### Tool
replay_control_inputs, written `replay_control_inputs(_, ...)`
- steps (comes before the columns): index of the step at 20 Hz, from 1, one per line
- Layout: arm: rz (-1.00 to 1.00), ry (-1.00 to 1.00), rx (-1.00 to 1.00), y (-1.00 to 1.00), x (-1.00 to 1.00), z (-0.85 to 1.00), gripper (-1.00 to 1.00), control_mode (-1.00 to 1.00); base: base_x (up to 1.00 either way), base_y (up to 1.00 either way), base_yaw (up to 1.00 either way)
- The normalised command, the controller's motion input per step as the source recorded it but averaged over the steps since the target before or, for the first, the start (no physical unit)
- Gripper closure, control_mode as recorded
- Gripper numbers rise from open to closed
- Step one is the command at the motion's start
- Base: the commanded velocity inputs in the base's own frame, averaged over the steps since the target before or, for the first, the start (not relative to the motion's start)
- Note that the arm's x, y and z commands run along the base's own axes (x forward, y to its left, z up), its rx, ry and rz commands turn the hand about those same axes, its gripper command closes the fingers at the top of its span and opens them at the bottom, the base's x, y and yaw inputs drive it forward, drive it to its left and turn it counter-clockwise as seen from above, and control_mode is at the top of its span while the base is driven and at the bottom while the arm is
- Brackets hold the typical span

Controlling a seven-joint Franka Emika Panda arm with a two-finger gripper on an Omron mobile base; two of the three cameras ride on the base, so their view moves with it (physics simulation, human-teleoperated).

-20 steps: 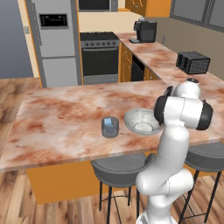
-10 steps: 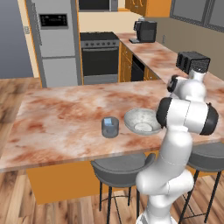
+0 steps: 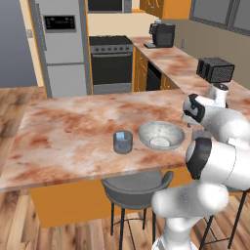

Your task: There are four ice cubes in the ice bowl. Place two ice cubes in each glass of water.

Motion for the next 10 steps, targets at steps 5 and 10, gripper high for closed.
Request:
replay_control_inputs(5,0.0,-0.84,-0.15,0.96,-0.8,-0.28,-1.0,-1.0,0.0,0.0,0.0)
replay_control_inputs(10,0.0,-0.96,-0.2,0.34,-0.96,0.55,-1.0,-1.0,0.0,0.0,0.0)
